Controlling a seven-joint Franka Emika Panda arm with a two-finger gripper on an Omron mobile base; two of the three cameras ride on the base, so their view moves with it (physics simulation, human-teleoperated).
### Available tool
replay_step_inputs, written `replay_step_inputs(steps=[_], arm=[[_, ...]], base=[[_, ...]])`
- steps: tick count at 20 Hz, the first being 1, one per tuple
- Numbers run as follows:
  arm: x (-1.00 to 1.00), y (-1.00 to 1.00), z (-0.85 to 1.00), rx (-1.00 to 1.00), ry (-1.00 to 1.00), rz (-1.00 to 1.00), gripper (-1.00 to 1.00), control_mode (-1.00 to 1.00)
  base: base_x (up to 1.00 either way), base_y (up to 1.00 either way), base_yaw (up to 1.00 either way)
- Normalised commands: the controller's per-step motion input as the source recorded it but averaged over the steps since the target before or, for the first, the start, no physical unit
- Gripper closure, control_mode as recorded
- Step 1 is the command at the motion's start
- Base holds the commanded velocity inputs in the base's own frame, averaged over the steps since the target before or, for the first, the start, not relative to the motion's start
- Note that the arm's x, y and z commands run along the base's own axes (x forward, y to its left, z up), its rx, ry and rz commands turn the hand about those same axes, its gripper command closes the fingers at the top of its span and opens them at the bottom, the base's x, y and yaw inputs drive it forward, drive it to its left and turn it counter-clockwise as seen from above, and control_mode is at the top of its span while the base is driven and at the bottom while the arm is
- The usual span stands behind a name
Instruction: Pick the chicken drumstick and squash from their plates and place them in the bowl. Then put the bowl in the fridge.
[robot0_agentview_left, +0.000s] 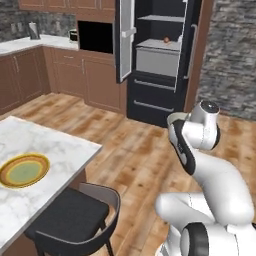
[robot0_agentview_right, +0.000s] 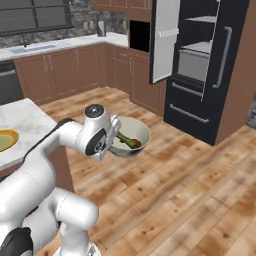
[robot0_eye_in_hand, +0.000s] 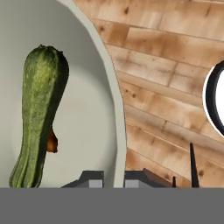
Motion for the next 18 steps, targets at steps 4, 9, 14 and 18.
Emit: replay_step_inputs(steps=[4, 9, 14, 18], arm=[[0.00, 0.00, 0.00, 0.00, 0.00, 0.00, 1.00, 1.00], [0.00, 0.00, 0.00, 0.00, 0.00, 0.00, 1.00, 1.00], [0.00, 0.00, 0.00, 0.00, 0.00, 0.00, 1.00, 1.00], [0.00, 0.00, 0.00, 0.00, 0.00, 0.00, 1.00, 1.00]], base=[[0.86, -0.02, 0.36], [0.89, -0.22, 0.20], [0.94, -0.32, 0.01], [0.84, -0.34, 0.00]])
